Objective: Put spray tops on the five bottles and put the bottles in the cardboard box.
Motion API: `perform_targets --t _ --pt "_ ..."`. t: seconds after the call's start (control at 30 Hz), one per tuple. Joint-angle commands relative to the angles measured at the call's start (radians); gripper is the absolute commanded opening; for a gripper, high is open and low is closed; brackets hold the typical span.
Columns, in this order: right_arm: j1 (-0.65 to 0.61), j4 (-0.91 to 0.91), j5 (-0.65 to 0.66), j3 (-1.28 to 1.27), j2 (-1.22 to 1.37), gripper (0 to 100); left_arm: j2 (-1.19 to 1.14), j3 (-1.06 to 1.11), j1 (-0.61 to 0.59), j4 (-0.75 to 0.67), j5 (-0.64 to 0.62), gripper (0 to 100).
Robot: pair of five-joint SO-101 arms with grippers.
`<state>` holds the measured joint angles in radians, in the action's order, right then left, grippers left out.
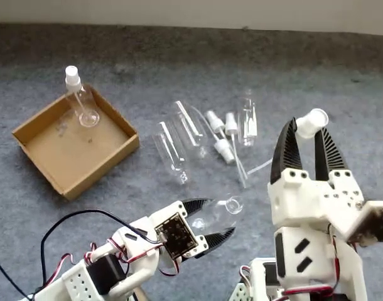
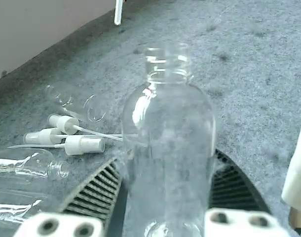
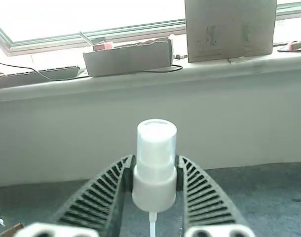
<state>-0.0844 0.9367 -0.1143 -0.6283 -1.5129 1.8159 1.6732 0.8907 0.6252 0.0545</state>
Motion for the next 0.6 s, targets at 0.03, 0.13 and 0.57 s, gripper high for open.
perform_targets --t 0.03,0.13,0.57 --pt "-0.140 0.117 -0.012 0.176 -0.002 8.0 0.005 0.022 -0.058 0.002 0.009 3" --pt "-0.216 0.171 -0.012 0.231 -0.002 8.0 0.005 0.022 -0.074 0.000 0.008 3" --pt "-0.225 0.179 -0.005 0.124 -0.005 8.0 0.005 0.022 -0.074 0.000 0.006 3"
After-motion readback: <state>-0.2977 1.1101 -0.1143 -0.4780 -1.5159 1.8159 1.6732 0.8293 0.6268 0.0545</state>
